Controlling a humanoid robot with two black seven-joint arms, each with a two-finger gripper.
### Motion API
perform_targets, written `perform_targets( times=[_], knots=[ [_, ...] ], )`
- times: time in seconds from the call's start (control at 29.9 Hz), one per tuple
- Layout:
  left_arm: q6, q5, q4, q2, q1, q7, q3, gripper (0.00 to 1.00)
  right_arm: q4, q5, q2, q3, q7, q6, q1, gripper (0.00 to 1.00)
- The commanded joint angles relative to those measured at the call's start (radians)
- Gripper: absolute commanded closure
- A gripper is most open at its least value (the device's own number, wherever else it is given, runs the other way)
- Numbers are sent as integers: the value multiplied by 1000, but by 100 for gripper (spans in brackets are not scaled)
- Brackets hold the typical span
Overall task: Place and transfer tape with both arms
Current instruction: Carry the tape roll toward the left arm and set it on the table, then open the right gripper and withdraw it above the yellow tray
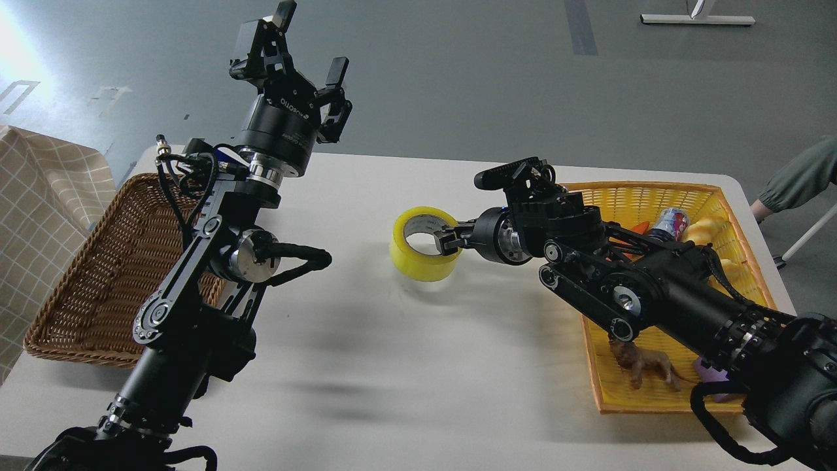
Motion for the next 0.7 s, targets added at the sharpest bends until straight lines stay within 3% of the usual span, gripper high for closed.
perform_targets(
  times=[0.0, 0.17, 0.43, 0.67],
  knots=[
    [-2, -1, 2, 0, 1, 0, 0, 1, 2, 5, 0, 53, -1, 0, 5, 10],
    [-2, -1, 0, 0, 1, -3, 0, 1, 1, 6, 0, 110, 1, 0, 0, 4],
    [-2, -1, -1, 0, 14, -5, -6, 1, 15, 9, 0, 180, 1, 0, -20, 2],
    [-4, -1, -3, 0, 14, 0, -11, 1, 135, 8, 0, 231, 4, -180, -21, 0]
  ],
)
